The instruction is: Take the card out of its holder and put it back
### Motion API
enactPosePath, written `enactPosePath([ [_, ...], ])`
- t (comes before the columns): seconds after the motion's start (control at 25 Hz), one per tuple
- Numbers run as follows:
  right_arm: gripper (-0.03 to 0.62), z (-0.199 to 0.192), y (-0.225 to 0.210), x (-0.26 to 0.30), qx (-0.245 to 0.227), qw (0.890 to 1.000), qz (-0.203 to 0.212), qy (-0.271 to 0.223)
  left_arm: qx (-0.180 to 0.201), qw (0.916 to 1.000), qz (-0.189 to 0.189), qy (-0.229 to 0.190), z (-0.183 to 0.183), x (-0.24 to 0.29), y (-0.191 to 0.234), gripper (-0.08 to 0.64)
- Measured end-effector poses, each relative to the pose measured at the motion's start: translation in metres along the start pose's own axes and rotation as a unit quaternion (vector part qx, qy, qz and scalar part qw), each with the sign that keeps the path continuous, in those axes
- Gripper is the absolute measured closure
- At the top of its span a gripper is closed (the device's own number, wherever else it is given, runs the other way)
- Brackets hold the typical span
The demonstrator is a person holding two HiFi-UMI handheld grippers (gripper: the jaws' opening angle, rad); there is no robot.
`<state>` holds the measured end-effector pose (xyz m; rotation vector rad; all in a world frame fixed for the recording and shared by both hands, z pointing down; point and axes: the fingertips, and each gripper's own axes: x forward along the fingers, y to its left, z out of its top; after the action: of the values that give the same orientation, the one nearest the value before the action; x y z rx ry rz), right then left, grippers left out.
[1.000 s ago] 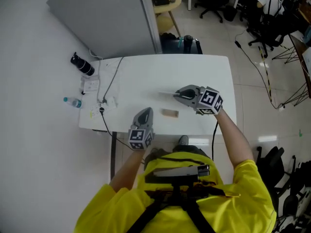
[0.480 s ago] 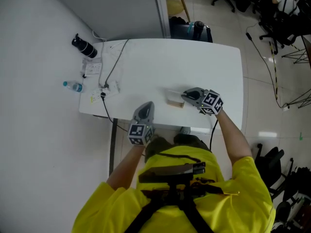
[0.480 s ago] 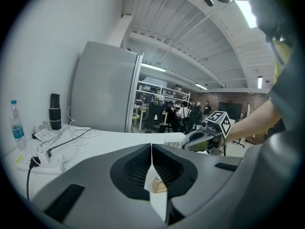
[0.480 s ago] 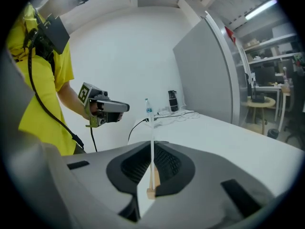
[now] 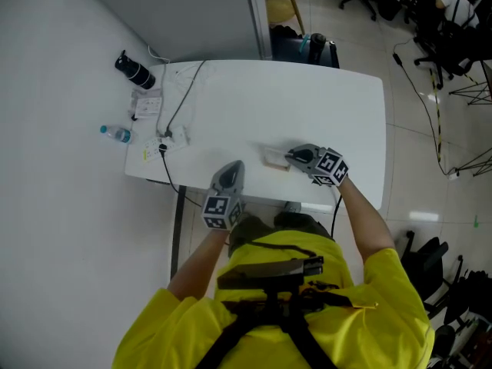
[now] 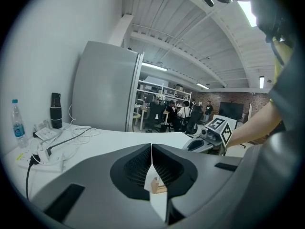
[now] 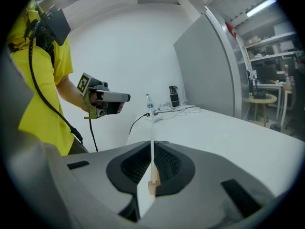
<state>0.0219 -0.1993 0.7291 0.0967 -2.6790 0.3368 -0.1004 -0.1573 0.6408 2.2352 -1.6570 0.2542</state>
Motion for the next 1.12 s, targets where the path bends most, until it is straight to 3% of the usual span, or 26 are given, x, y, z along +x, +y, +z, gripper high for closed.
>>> enactPosePath([
  [0.36,0.568,-0.029,0.000,0.010,0.022,1.000,-0.017,-0.004,0.015,0.9998,-0.004,0.013,0.000,-0.003,-0.004,0.551],
  [0.44,0.485,-0.028,0.000,0.009,0.023,1.000,-0.020,-0.004,0.014,0.9998,-0.004,0.016,-0.003,-0.003,-0.005,0.549],
  [0.48,0.461,-0.025,-0.001,0.006,0.024,0.999,-0.024,-0.008,0.014,0.9998,-0.005,0.016,-0.003,-0.002,-0.007,0.549],
  [0.72,0.462,0.037,0.000,-0.047,0.032,0.994,-0.070,-0.082,0.011,0.9998,-0.017,-0.001,0.011,0.010,-0.017,0.549],
  [0.88,0.462,0.090,0.000,-0.108,0.050,0.974,-0.163,-0.150,-0.005,0.9992,-0.035,-0.021,0.029,0.017,-0.025,0.549],
  [1.12,0.546,0.141,0.015,-0.196,0.083,0.922,-0.295,-0.235,-0.012,0.9967,-0.050,-0.063,0.075,0.016,-0.031,0.549],
])
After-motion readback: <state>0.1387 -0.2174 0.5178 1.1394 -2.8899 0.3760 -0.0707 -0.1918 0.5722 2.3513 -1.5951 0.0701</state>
